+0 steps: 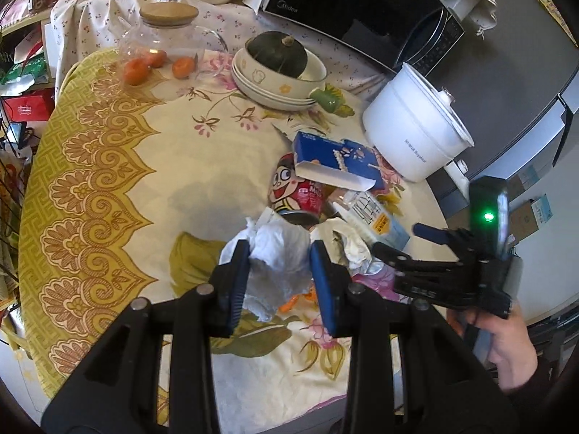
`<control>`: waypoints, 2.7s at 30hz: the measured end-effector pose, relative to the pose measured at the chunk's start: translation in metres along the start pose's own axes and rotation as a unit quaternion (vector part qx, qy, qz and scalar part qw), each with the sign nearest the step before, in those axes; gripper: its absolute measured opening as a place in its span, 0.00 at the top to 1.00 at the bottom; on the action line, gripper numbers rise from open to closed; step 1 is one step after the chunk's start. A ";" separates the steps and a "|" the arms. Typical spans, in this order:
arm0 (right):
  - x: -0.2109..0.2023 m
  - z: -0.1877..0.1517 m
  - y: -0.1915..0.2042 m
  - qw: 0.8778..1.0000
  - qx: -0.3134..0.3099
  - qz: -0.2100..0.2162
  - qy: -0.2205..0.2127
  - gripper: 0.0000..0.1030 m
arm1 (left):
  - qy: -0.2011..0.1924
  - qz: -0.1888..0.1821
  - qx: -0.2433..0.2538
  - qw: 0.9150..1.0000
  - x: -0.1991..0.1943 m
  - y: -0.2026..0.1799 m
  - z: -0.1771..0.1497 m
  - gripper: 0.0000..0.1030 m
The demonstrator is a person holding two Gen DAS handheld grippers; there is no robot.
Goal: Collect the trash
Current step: 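Grasp the blue-and-white milk carton with the right tool while the left tool holds the tissue, then carry the milk carton to the white bin and release it with the right tool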
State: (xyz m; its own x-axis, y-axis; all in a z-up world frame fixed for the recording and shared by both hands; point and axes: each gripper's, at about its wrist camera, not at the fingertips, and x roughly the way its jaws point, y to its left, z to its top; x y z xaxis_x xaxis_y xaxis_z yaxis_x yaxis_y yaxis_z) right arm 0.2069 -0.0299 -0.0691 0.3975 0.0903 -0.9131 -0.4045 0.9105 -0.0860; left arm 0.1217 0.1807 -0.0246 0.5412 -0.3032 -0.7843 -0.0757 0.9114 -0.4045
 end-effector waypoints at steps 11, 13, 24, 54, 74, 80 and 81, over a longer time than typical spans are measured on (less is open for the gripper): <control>0.004 -0.001 0.003 1.000 -0.002 0.019 -0.005 0.50 | 0.009 0.001 0.003 1.000 0.005 -0.004 -0.001 0.65; -0.006 -0.004 -0.004 1.000 0.005 0.023 -0.012 0.51 | 0.008 0.001 0.008 1.000 0.005 -0.007 -0.002 0.65; -0.062 -0.037 -0.043 0.998 0.045 0.036 -0.036 0.55 | 0.026 -0.012 0.033 0.999 0.017 -0.035 -0.012 0.65; -0.118 -0.188 -0.094 0.994 0.096 0.058 -0.019 0.55 | 0.087 -0.041 0.149 0.984 0.041 -0.113 -0.078 0.65; -0.128 -0.295 -0.159 0.984 0.157 0.060 0.050 0.55 | 0.127 -0.086 0.290 0.945 0.068 -0.228 -0.152 0.65; -0.112 -0.305 -0.161 0.980 0.163 0.068 0.089 0.54 | 0.134 -0.088 0.320 0.934 0.073 -0.246 -0.168 0.65; -0.111 -0.306 -0.160 0.980 0.162 0.069 0.090 0.54 | 0.135 -0.087 0.322 0.933 0.073 -0.247 -0.170 0.65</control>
State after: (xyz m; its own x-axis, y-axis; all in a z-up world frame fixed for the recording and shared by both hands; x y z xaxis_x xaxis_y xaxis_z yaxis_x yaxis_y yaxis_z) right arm -0.0243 -0.3094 -0.0756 0.1945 0.1761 -0.9650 -0.1507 0.9774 0.1480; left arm 0.0377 -0.1143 -0.0619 0.2613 -0.4422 -0.8580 0.5592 0.7939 -0.2388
